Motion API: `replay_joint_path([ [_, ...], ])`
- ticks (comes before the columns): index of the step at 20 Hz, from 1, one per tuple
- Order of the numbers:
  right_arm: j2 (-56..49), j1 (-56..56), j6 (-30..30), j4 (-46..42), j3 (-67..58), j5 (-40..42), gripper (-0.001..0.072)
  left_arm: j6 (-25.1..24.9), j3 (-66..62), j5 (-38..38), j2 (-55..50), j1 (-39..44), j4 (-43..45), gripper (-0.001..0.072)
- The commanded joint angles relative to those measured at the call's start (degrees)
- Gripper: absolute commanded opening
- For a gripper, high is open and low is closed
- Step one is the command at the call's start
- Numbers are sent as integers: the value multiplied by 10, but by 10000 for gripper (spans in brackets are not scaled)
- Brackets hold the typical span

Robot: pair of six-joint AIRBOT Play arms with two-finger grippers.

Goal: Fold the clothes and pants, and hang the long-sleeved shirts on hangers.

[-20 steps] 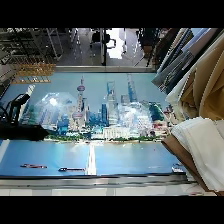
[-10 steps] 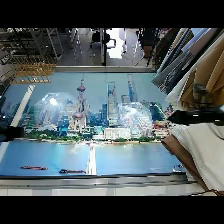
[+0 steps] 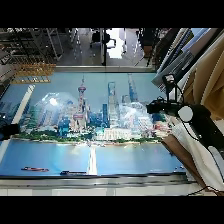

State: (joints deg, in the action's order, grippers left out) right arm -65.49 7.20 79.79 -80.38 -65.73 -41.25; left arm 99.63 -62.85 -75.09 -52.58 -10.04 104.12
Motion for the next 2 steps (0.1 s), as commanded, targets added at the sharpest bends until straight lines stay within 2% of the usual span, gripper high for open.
replay_joint_path([
  [1, 0, 10, 12, -19, 2, 86, 15, 7, -1, 1, 0, -1, 2, 12],
  [2, 0, 10, 12, -19, 2, 91, 15, 7, -1, 1, 0, -1, 2, 12],
])
